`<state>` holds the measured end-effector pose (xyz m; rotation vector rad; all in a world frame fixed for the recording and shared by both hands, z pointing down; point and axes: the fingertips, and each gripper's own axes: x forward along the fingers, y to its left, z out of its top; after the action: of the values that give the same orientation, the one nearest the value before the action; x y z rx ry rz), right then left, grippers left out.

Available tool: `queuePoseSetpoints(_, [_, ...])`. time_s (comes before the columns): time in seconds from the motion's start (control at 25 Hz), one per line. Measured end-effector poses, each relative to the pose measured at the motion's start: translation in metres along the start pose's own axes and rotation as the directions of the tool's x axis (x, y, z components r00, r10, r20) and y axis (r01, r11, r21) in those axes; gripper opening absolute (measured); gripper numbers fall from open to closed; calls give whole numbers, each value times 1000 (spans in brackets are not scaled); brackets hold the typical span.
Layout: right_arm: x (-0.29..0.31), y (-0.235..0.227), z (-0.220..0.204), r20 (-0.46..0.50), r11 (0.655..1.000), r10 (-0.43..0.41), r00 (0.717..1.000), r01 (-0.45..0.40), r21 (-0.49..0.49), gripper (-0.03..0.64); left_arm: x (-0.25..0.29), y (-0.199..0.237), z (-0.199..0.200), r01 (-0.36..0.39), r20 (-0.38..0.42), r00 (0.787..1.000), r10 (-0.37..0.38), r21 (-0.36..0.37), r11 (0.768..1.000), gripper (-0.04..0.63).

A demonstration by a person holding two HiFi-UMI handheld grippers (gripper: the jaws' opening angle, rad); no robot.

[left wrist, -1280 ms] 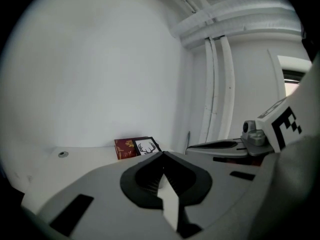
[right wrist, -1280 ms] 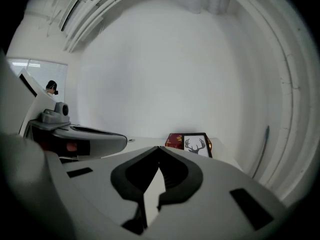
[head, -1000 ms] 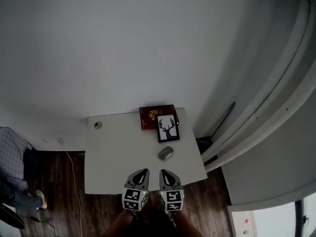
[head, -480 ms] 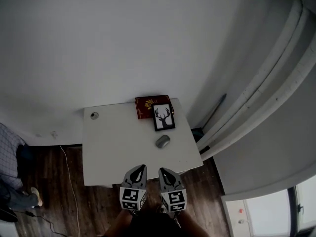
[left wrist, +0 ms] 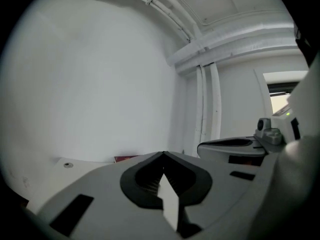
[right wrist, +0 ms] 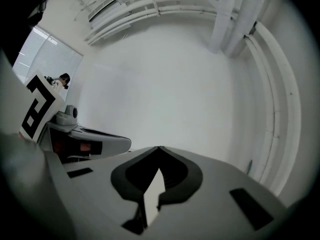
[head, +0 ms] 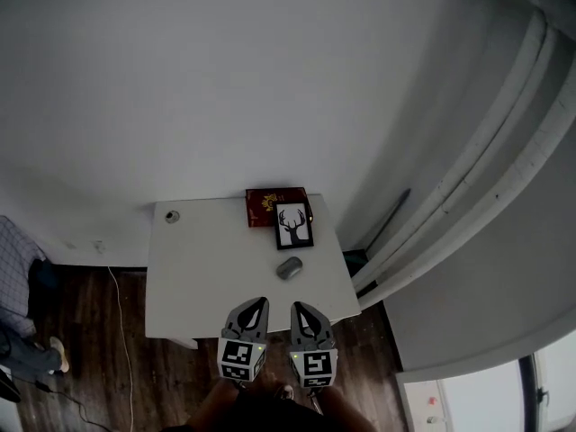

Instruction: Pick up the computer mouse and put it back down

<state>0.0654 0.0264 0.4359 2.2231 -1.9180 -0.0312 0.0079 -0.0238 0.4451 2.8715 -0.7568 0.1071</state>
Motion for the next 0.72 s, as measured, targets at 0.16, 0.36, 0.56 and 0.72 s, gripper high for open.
queuePoseSetpoints(0.16, [-8,-7,-3,-11,1000,-10,1000,10,8,19,6,-16,-1,27,-12,1000,-27,20,999,2])
queuePoseSetpoints(0.36, [-14,-11,-2,11,1000,-13,1000,13,11,20,10,-25,-1,36,-23,999,-35,31,999,2])
queuePoseSetpoints(0.56, [-21,-16,-4,20,1000,-13,1000,13,14,19,11,-36,-4,52,-33,998,-51,41,998,2])
queuePoseSetpoints(0.72, [-25,-18,-7,17,1000,-10,1000,9,15,20,11,-43,-9,60,-39,998,-58,40,997,2])
